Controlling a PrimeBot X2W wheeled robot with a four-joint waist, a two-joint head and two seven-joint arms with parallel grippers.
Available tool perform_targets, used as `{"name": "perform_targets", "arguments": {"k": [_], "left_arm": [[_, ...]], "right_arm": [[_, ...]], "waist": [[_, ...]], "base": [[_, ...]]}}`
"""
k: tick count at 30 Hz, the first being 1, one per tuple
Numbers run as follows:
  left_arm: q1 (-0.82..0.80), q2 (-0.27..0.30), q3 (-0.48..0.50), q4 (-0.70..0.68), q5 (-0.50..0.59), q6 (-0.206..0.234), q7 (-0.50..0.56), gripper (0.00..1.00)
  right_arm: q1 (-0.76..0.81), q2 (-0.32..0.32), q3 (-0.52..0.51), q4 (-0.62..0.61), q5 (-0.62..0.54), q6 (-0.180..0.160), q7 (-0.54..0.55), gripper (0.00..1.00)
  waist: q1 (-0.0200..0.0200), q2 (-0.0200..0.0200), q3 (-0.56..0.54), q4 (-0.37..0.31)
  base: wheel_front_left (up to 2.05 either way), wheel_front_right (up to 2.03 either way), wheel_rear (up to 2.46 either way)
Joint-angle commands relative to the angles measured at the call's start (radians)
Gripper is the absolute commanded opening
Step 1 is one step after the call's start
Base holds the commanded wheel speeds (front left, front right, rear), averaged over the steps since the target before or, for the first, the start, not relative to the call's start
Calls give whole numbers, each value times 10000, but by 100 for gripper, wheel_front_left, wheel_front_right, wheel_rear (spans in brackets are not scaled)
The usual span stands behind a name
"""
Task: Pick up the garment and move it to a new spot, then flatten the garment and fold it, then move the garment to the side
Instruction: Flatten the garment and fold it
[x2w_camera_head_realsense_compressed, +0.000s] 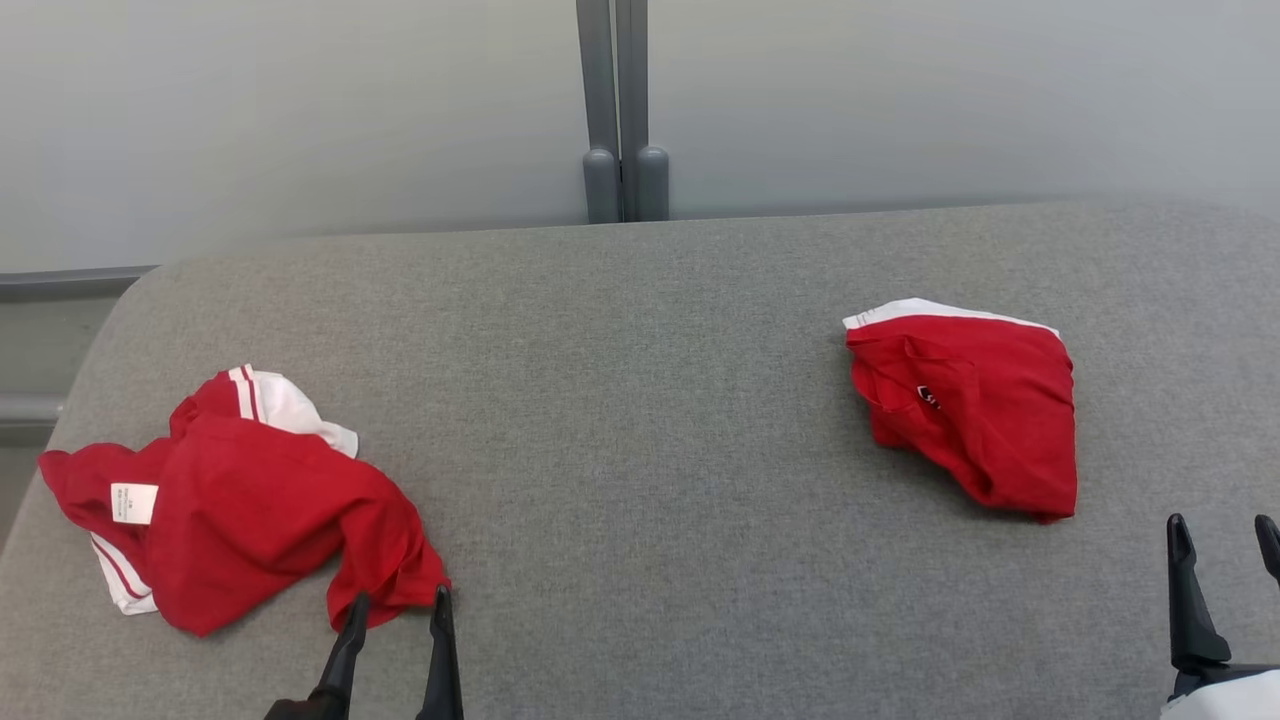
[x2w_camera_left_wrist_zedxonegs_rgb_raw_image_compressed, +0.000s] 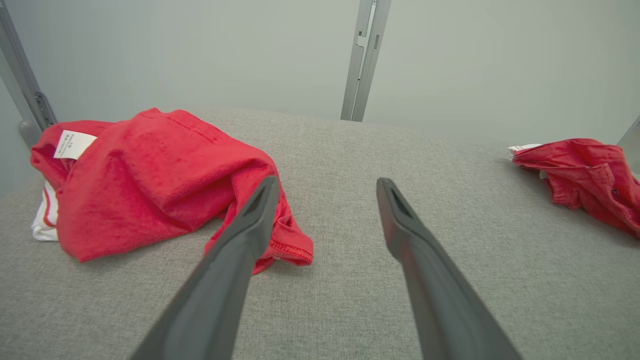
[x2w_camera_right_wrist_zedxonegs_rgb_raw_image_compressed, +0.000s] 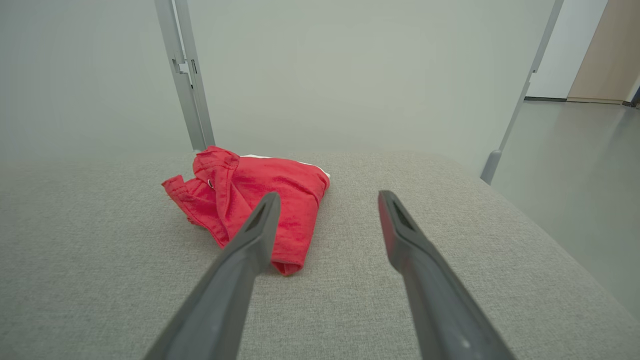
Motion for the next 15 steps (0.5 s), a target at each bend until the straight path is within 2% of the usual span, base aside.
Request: {"name": "perform_targets", "arguments": {"k": [1, 15], "left_arm": [[7, 23, 88, 16, -22, -46, -2, 100], [-194, 23, -20, -17, -145, -13, -2, 100]], "right_arm": [[-118, 25, -45, -71, -34, 1, -42, 100], [-715, -67, 91, -346, 21, 1, -43, 100]], "waist": [[0, 0, 7, -20], [0, 0, 252, 34]], "base": [[0, 0, 0], [0, 0, 0]]}}
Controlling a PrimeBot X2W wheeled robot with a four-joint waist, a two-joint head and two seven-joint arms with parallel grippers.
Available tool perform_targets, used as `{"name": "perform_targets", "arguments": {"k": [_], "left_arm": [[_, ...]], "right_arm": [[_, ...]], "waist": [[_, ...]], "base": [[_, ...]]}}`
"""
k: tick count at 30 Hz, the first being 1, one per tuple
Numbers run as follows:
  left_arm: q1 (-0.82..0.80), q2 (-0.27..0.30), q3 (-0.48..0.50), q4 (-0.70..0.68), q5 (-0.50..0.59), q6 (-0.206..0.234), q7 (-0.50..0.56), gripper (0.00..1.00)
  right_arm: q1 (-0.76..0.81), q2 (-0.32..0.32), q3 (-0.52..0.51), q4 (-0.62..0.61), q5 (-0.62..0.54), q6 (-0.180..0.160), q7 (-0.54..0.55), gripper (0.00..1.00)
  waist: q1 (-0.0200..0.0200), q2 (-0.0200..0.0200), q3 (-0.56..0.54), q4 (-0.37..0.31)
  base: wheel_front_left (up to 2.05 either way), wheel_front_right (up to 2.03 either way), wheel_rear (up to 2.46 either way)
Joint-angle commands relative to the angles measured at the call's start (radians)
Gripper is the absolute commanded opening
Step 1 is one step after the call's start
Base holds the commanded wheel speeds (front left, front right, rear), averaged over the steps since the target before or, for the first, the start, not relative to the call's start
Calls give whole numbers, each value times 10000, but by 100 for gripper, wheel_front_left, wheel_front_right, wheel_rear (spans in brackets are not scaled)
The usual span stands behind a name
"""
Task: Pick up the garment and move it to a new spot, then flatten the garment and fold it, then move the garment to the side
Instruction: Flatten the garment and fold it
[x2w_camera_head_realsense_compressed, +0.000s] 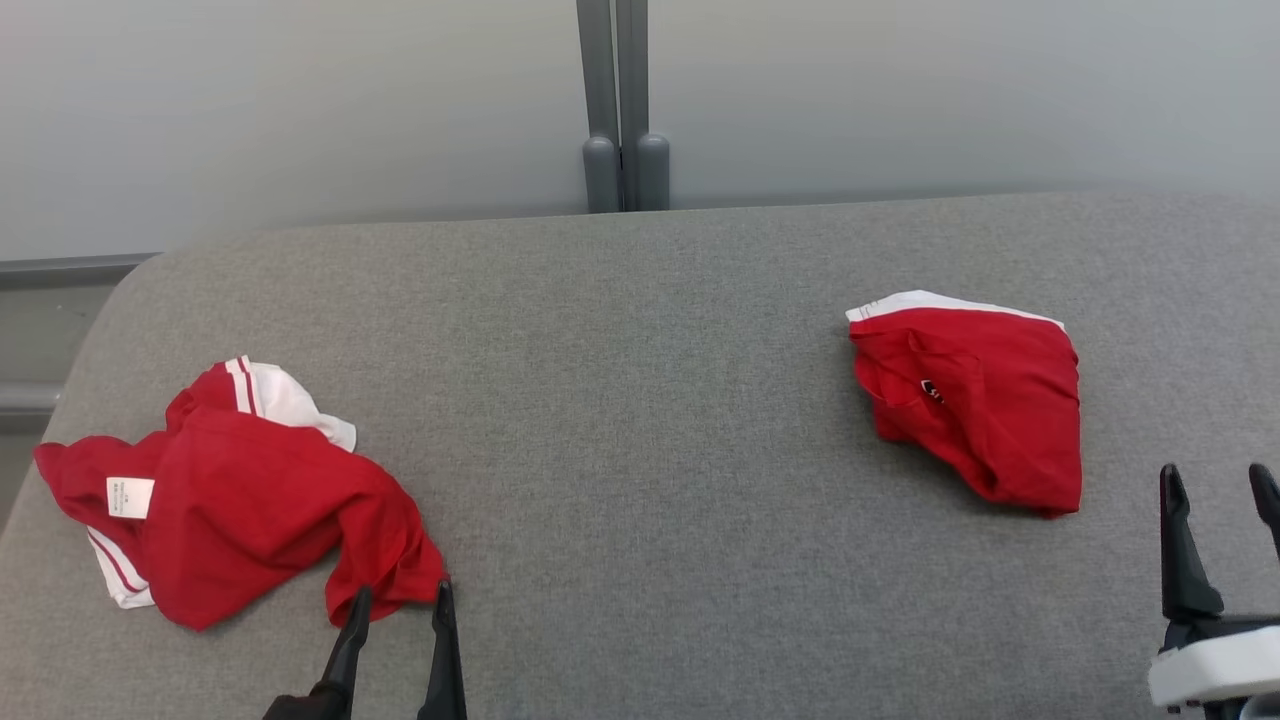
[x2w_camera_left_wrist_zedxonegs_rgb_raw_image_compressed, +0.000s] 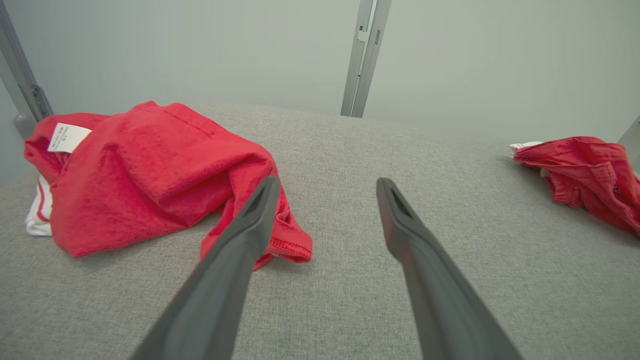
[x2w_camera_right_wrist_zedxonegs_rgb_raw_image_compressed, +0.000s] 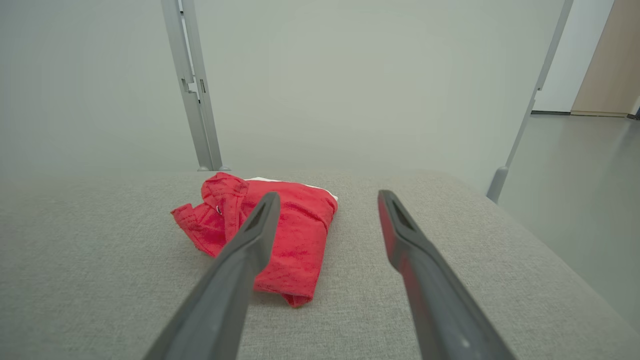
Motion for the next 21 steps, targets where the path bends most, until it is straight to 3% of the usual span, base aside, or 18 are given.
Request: {"name": "perform_targets", "arguments": {"k": [1, 2, 3, 4, 5, 12, 17, 21], "left_arm": [[-200, 23, -3, -69, -44, 37, -2, 100], [-301, 23, -43, -105, -52, 55, -2, 100], [-415, 23, -92, -137, -53, 55, -2, 100], [-569, 23, -165, -178, -41, 65, -2, 100], [-699, 23, -232, -193, -25, 66, -2, 100], [-1581, 24, -680, -244, 24, 136, -2, 100], [-1943, 23, -813, -177, 35, 194, -2, 100], [-2045, 23, -865, -162, -30, 285, -2, 100]], "right_arm": [[-383, -196, 57, -88, 45, 1, -43, 100], [-610, -329, 149, -31, 21, 1, -44, 100], [-828, -422, 190, 85, 50, 1, -44, 84], [-1127, -556, 260, 352, 132, 1, -36, 14], [-1405, -687, 336, 582, 149, 1, -38, 0], [-3780, -1188, 954, 2817, -297, 1, -38, 0], [-4979, -1058, 1604, 4435, -510, 1, -38, 0], [-5486, -820, 1940, 4989, -412, 1, -38, 0]], "waist": [[0, -1, 213, 28], [0, -1, 393, 45], [0, -1, 573, 66], [0, -1, 807, 100], [0, -1, 1008, 136], [0, -1, 2225, 511], [0, -1, 2742, 747], [0, -1, 2876, 889]], "base": [[0, 0, 0], [0, 0, 0], [0, 0, 0], [0, 0, 0], [0, 0, 0], [0, 0, 0], [0, 0, 0], [0, 0, 0]]}}
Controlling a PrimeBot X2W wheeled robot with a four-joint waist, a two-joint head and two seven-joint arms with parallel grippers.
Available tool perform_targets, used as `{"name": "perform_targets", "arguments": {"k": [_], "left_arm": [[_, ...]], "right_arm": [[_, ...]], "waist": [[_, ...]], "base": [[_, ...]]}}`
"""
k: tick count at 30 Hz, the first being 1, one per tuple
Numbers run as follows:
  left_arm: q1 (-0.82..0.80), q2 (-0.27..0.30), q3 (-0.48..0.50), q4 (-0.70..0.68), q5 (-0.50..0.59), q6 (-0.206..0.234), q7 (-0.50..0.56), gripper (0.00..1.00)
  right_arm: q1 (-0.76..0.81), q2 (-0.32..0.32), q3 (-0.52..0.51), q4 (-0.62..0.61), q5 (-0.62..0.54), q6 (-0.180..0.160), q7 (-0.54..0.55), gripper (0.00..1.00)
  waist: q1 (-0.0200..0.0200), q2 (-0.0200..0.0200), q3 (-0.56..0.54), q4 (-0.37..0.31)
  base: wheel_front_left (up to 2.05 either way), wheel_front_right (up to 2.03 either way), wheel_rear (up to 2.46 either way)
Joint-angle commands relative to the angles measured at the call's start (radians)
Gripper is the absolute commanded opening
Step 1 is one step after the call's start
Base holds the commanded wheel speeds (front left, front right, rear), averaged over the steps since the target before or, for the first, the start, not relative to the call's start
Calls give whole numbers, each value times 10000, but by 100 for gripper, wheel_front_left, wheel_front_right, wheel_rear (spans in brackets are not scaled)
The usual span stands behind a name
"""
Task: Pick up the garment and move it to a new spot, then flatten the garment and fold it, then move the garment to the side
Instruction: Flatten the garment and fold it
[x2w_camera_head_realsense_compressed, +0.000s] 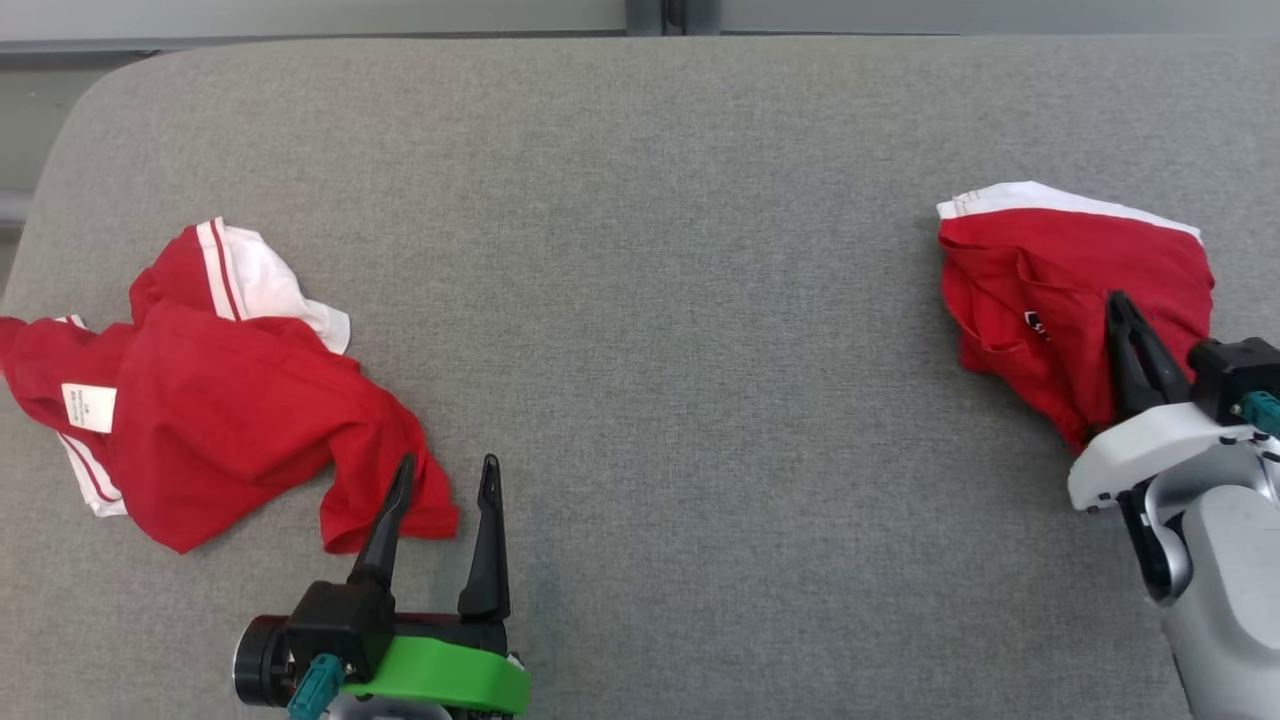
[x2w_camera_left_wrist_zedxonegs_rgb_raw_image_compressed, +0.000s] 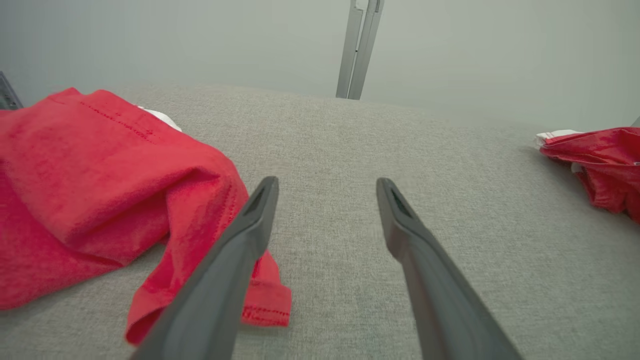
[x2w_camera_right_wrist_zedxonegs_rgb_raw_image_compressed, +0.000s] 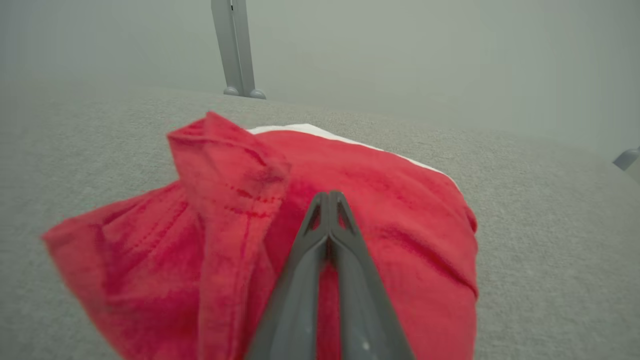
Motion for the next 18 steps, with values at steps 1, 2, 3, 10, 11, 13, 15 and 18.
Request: {"name": "perform_targets", "arguments": {"k": [1, 2, 3, 10, 11, 13, 15, 18], "left_arm": [[-136, 24, 23, 21, -29, 129, -2, 100], [-149, 24, 50, 24, -8, 207, -2, 100], [-169, 23, 50, 10, -50, 246, -2, 100], [-231, 23, -87, 37, -224, 371, -2, 100], [-218, 23, -89, 42, -250, 374, -2, 100], [-146, 23, -87, 60, -294, 407, -2, 100], [-58, 23, -43, 93, -319, 397, -2, 100], [34, 24, 53, 160, -286, 337, -2, 100]], "right_arm": [[-159, 129, 184, -47, 213, 1, -30, 0], [-138, 170, 362, -132, 350, 1, -30, 0], [-102, 140, 524, -206, 453, 1, -30, 0], [377, -123, 2015, -619, 981, 1, -30, 0], [415, -145, 2218, -619, 1008, 1, -30, 0], [513, -162, 2728, -603, 1063, 1, -30, 0], [538, -214, 3182, -670, 1022, -1, -30, 0], [663, -232, 3671, -858, 1164, -1, -30, 0]], "waist": [[0, 0, 286, 294], [0, 0, 306, 306], [0, 0, 318, 316], [0, 0, 303, 355], [0, 0, 282, 336], [0, 0, 216, 281], [0, 0, 133, 199], [0, 0, -91, 50]], "base": [[0, 0, 0], [0, 0, 0], [0, 0, 0], [0, 0, 0], [0, 0, 0], [0, 0, 0], [0, 0, 0], [0, 0, 0]]}}
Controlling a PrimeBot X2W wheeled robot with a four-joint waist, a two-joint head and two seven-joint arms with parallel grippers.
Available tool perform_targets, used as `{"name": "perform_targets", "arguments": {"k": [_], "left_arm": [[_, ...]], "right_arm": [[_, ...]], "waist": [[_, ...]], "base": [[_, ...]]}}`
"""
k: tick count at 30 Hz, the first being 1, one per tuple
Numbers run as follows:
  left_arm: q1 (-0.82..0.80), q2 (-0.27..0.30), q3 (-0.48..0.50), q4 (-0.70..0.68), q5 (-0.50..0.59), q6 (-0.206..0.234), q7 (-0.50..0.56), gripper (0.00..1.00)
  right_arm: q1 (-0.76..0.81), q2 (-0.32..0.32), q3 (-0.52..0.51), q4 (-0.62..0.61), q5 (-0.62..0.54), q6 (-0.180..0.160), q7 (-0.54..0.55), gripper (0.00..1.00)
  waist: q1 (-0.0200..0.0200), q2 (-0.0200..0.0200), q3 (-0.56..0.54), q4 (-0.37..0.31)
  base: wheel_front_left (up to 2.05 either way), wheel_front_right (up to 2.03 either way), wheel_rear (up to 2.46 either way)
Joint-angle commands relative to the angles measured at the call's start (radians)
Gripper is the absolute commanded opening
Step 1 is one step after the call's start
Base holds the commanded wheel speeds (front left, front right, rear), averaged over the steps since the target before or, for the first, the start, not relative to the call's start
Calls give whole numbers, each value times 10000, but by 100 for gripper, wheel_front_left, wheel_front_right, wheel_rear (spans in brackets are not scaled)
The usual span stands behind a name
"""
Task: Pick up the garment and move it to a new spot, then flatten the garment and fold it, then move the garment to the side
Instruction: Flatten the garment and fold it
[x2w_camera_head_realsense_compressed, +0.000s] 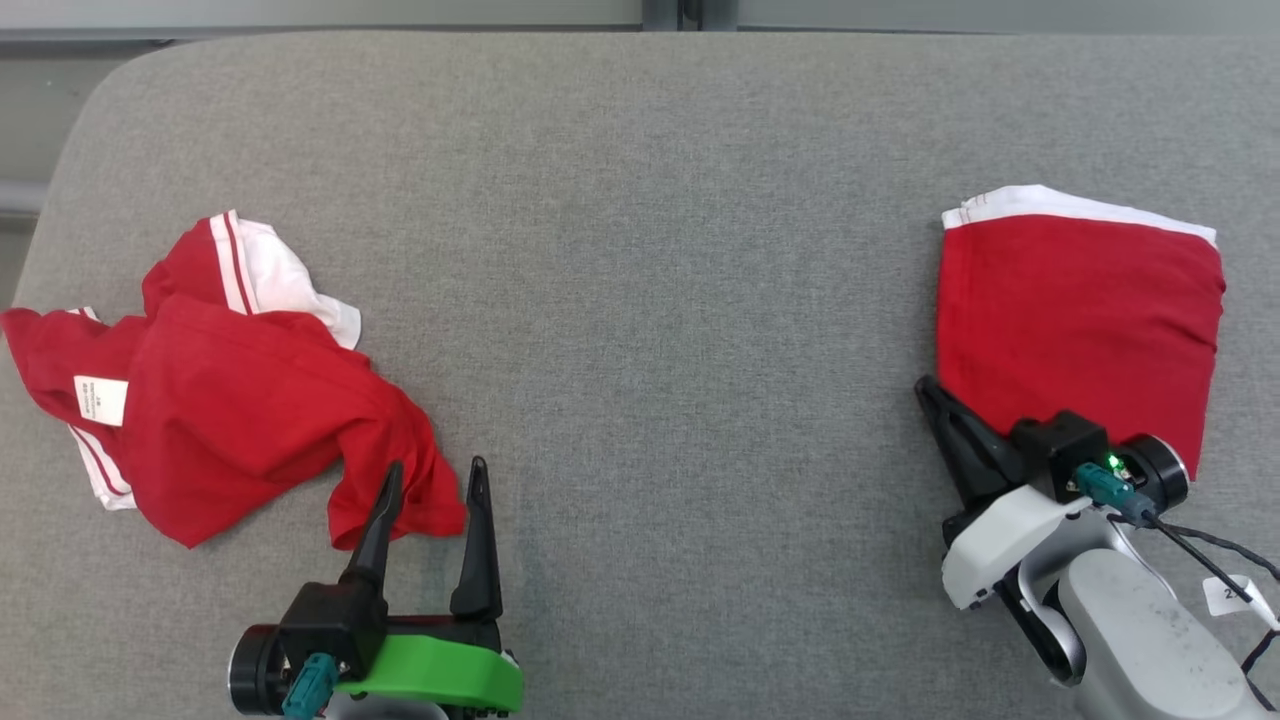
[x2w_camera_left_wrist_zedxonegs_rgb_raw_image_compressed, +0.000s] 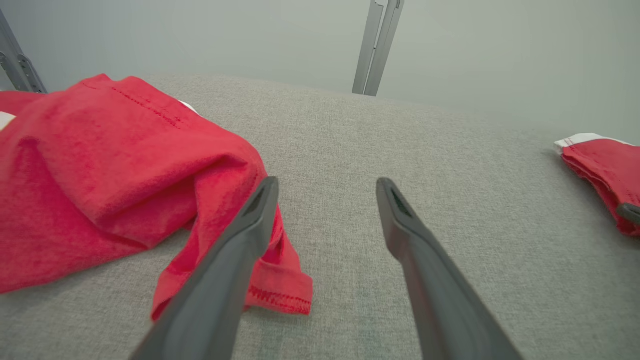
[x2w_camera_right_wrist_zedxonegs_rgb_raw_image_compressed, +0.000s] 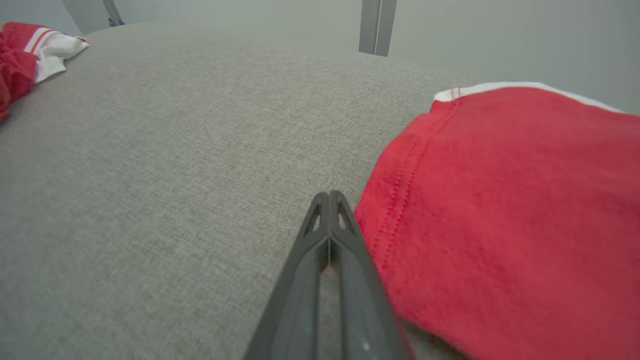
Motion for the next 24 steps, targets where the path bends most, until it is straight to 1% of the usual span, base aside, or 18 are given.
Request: {"name": "perform_targets", "arguments": {"k": [1, 3, 5, 6, 7, 8, 9, 12, 15, 17, 21, 24], "left_arm": [[105, 26, 91, 43, -29, -48, -2, 100], [203, 26, 199, 37, -31, -63, -2, 100], [342, 26, 343, -19, -54, -66, -2, 100], [442, 26, 438, -42, -38, -70, -2, 100], [543, 26, 495, -50, -11, -87, -2, 100], [663, 26, 571, -43, 2, -107, -2, 100], [770, 25, 616, -25, 36, -144, -2, 100], [1079, 26, 781, 16, 168, -222, -2, 100], [1421, 26, 950, -42, 95, -320, -2, 100], [1617, 25, 1044, -54, 230, -385, -2, 100], [1983, 26, 1288, -72, 271, -492, -2, 100], [2136, 26, 1375, -65, 174, -533, -2, 100]], "right_arm": [[174, -56, 67, -165, 112, 1, -30, 0], [381, -72, -7, -540, 176, -1, -30, 0], [751, -17, -448, -1086, 230, -1, -29, 0], [1029, 46, -835, -1465, 232, 1, -30, 0], [1289, 83, -1139, -1744, 178, 1, -29, 16], [1651, 122, -1574, -2108, 46, 1, -29, 47], [1991, 164, -1910, -2338, 13, 1, -29, 100], [3012, 207, -2873, -3113, -285, 1, -31, 100], [3953, 159, -3539, -3642, -312, -1, -31, 100], [4326, 147, -3973, -3914, -289, -1, -31, 100], [4878, 362, -4558, -3938, -177, 1, -29, 100], [5092, 518, -4694, -3711, -97, 1, -31, 100]], "waist": [[0, 0, -254, -175], [0, 0, -531, -291], [0, 0, -869, -402], [0, 0, -1085, -464], [0, 0, -1268, -509], [0, 0, -1518, -558], [0, 0, -1699, -582], [0, 0, -2243, -654], [0, 0, -2599, -729], [0, 0, -2692, -793], [0, 0, -2781, -895], [0, 0, -2819, -876]], "base": [[0, 0, 0], [0, 0, 0], [0, 0, 0], [0, 0, 0], [0, 0, 0], [0, 0, 0], [0, 0, 0], [0, 0, 0], [0, 0, 0], [0, 0, 0], [0, 0, 0], [0, 0, 0]]}}
